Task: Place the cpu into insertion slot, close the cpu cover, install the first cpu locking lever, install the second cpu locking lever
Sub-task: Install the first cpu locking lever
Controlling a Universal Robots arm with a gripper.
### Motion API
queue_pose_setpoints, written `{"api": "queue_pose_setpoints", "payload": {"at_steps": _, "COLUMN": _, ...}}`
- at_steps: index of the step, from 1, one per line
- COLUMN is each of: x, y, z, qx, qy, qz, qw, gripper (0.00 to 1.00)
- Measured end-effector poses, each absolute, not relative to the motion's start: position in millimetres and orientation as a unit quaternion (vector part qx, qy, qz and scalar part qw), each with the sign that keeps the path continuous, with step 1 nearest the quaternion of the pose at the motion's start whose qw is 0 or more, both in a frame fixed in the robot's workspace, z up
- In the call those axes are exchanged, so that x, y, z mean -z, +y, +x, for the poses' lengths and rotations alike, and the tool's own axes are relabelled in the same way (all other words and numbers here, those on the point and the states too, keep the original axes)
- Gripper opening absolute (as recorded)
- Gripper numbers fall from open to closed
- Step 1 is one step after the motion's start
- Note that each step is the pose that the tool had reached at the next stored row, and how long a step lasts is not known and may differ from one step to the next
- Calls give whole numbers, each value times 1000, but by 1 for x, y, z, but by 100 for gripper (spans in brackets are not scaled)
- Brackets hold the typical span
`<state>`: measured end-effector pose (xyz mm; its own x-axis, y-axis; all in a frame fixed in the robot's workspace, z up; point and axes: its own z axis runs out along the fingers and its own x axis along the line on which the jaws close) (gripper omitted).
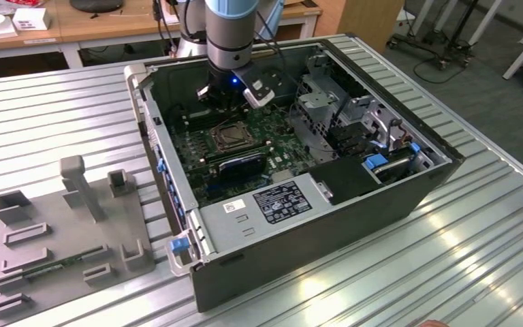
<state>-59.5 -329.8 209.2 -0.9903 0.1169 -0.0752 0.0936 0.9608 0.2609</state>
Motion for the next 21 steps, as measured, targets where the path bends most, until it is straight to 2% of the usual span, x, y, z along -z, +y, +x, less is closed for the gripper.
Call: {"api": "queue_pose_setpoints", "payload": {"at_steps": 21, "x": -207, "y": -329, "z": -63, "qx": -127, "qy": 987, "qz": 87, "qw": 49, "gripper": 10}}
